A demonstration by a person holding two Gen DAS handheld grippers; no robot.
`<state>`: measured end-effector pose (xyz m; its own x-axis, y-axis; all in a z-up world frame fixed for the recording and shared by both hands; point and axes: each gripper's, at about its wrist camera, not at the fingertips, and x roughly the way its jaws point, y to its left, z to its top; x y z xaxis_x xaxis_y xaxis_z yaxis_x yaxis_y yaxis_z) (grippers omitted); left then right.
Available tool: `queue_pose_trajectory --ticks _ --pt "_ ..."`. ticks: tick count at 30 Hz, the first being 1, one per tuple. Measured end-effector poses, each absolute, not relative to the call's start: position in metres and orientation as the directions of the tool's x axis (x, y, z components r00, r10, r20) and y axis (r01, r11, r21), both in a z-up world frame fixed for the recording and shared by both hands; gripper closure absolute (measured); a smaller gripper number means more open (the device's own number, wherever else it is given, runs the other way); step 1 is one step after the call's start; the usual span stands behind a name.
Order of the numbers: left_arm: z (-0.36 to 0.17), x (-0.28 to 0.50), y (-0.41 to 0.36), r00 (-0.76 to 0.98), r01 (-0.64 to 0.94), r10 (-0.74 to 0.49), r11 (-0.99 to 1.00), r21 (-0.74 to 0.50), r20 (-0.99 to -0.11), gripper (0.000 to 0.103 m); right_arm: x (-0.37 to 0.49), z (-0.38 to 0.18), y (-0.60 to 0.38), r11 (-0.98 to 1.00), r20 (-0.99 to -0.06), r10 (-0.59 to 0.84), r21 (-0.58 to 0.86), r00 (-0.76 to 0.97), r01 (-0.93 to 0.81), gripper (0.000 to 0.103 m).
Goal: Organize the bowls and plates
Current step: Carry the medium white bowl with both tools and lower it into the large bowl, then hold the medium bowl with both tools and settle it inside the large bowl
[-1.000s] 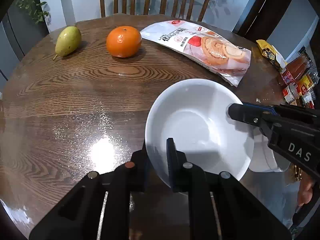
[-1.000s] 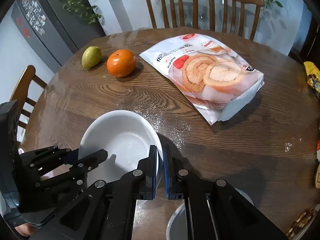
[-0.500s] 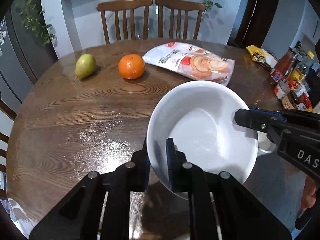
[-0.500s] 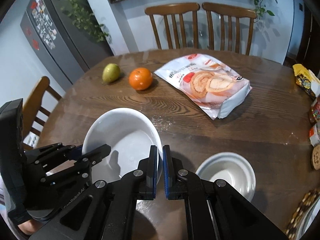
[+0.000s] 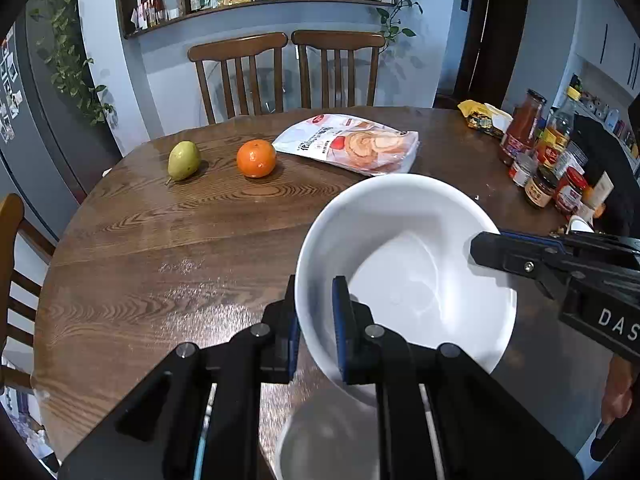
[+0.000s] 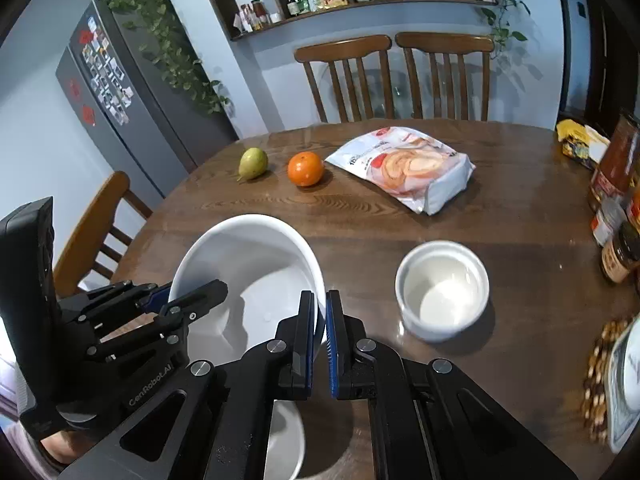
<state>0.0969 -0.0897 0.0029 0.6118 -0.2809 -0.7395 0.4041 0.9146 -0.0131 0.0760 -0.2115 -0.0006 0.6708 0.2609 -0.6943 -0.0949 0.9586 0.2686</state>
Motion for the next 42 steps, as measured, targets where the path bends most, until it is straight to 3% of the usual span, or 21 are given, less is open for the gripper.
queue_pose_trajectory --ticks 14,42 --pt "0.0 0.05 -0.08 0.629 0.411 -0.263 0.911 0.026 -0.731 0.091 0.026 -0.003 -0.201 0.957 -0.694 0.266 0.274 0.669 -0.096 0.096" --pt "-0.048 0.024 -0.069 0.553 0.406 -0.2 0.912 0.052 -0.809 0.091 0.002 -0.051 -0.184 0.942 -0.773 0.318 0.322 0.549 -0.094 0.096"
